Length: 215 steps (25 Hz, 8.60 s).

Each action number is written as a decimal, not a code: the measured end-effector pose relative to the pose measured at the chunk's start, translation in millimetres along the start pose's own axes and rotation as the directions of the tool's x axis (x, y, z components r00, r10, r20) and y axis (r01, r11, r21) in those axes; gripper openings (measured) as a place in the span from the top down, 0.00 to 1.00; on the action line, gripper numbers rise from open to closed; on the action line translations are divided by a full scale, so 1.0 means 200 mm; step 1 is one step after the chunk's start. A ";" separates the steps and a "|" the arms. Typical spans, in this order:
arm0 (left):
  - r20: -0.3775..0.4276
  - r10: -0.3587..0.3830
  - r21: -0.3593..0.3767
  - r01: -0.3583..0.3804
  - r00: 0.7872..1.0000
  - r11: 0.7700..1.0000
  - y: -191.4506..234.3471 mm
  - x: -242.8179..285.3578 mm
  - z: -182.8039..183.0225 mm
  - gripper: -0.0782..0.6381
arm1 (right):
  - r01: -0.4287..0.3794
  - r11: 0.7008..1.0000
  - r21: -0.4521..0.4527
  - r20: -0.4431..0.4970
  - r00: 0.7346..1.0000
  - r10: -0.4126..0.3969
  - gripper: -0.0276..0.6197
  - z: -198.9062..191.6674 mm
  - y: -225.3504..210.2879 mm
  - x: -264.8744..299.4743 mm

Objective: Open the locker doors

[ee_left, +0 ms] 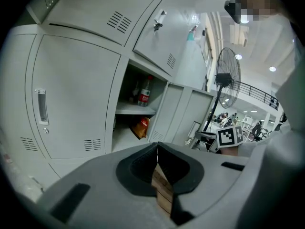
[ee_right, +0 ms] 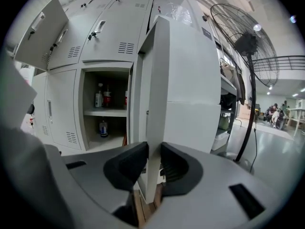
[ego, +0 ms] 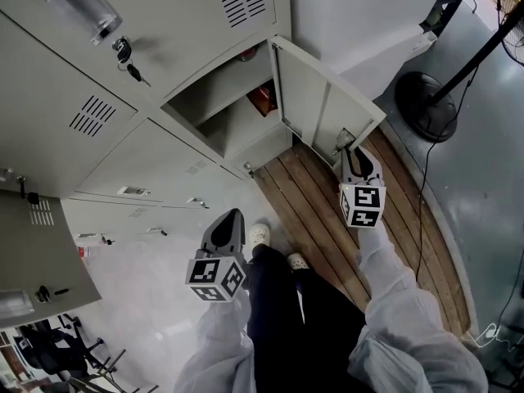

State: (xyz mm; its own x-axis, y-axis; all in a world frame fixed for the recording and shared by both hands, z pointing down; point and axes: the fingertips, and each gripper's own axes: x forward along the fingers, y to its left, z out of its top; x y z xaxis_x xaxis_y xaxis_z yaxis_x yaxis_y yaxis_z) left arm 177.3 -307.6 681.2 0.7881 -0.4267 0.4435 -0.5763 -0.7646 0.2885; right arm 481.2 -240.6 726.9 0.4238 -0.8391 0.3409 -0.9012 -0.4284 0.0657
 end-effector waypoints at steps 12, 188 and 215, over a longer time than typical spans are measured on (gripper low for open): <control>0.020 0.015 -0.036 -0.015 1.000 0.999 -0.05 -0.03 -0.06 0.88 | -0.001 1.000 0.009 -0.001 1.000 0.001 0.82 0.01 -0.09 0.05; 0.600 -0.379 0.571 -0.046 0.704 0.819 -1.48 -0.77 3.26 0.88 | -0.506 0.740 -0.443 0.674 0.357 0.647 0.75 4.13 0.01 -1.71; 0.510 -0.459 0.609 0.072 0.728 0.790 -1.76 -0.37 3.20 0.88 | -0.362 0.896 -0.256 0.726 0.540 0.426 0.96 4.16 -0.62 -1.42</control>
State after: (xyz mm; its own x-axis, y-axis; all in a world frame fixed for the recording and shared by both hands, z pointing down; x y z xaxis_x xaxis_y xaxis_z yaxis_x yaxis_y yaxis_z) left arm 461.2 -316.1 3.5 0.9481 -0.2059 -0.2422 -0.2673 -0.9288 -0.2567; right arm 547.6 -228.4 -157.7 -0.0890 -0.8786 -0.4692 -0.9844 0.0058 0.1758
